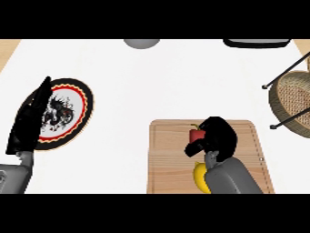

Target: Pick the bell pepper from the cutting board and place it in the tiered basket

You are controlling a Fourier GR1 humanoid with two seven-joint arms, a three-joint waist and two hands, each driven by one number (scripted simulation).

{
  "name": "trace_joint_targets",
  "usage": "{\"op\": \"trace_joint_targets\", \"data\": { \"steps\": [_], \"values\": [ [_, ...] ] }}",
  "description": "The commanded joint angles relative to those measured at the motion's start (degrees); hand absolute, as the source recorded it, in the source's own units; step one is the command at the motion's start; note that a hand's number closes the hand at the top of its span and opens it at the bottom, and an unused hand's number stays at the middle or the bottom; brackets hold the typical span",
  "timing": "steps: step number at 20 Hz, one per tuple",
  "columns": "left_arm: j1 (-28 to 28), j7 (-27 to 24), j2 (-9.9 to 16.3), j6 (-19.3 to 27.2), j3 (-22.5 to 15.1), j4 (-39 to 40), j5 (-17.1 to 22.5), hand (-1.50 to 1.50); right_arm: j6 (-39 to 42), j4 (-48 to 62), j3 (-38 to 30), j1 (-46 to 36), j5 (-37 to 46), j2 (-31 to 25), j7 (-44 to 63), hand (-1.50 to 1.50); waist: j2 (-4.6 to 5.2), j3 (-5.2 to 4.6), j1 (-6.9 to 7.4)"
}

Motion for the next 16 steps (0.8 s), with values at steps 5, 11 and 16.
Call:
{"op": "trace_joint_targets", "data": {
  "steps": [5,11,16],
  "values": [
    [-1.77,0.80,0.18,-2.01,1.07,0.16,0.03,0.00,7.56,-5.23,10.02,-0.43,-5.12,-0.63,-12.58,1.50,0.07,0.14,0.35],
    [-0.79,-0.51,1.52,-3.17,3.74,1.99,0.82,0.00,2.53,-20.79,10.63,-1.37,-0.88,-0.07,-12.83,1.50,-0.15,0.07,-0.58],
    [1.74,-1.36,-0.44,-1.53,2.62,0.52,-0.47,0.00,5.54,-35.37,6.42,-3.37,4.89,-6.77,-10.49,1.50,-0.39,0.06,-1.27]
  ]
}}
